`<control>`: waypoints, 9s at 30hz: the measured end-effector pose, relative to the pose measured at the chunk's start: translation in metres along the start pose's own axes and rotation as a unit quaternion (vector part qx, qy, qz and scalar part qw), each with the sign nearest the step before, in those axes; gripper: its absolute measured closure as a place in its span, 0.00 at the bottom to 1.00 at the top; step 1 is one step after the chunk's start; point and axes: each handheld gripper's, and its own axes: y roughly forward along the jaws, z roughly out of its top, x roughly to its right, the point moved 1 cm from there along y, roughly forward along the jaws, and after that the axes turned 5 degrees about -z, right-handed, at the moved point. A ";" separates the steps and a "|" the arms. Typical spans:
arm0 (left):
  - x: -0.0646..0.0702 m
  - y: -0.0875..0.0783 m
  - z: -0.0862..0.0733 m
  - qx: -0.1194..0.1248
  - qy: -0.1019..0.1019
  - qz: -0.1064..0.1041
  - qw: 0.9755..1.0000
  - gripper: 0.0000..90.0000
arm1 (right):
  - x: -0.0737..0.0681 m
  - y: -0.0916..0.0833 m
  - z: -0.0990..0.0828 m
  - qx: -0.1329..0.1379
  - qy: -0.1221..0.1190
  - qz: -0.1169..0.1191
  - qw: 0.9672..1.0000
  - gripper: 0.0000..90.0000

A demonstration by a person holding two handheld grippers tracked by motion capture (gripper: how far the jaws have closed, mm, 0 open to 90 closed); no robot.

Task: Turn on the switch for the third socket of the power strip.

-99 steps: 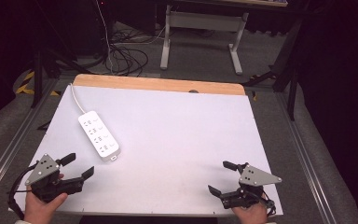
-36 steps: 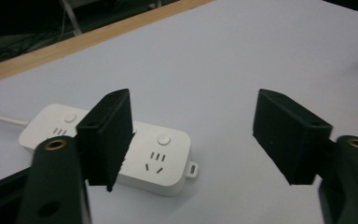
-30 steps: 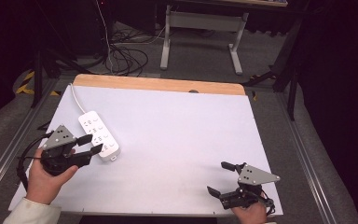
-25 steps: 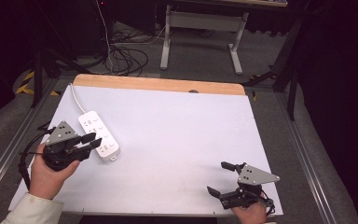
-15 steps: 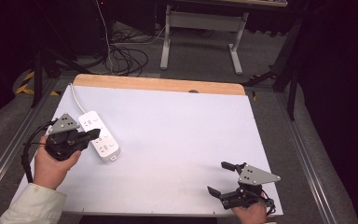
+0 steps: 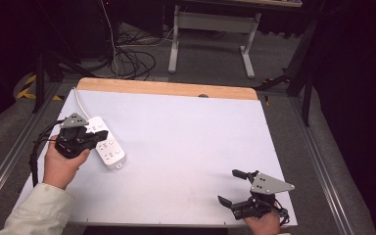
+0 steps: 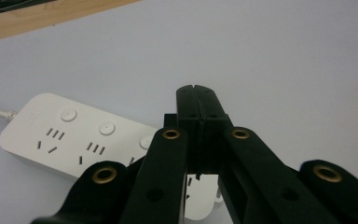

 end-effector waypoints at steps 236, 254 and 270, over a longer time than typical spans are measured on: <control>0.023 -0.027 -0.116 0.094 0.055 -0.057 0.992 0.14 | -0.002 0.001 0.000 -0.002 -0.006 0.008 1.000 0.06; 0.027 -0.016 -0.134 0.074 0.095 -0.049 0.992 0.17 | -0.003 0.002 0.000 -0.002 -0.006 0.010 1.000 0.06; 0.018 -0.022 -0.132 0.091 0.041 -0.035 0.994 0.17 | -0.002 0.003 -0.001 -0.006 -0.003 0.008 1.000 0.06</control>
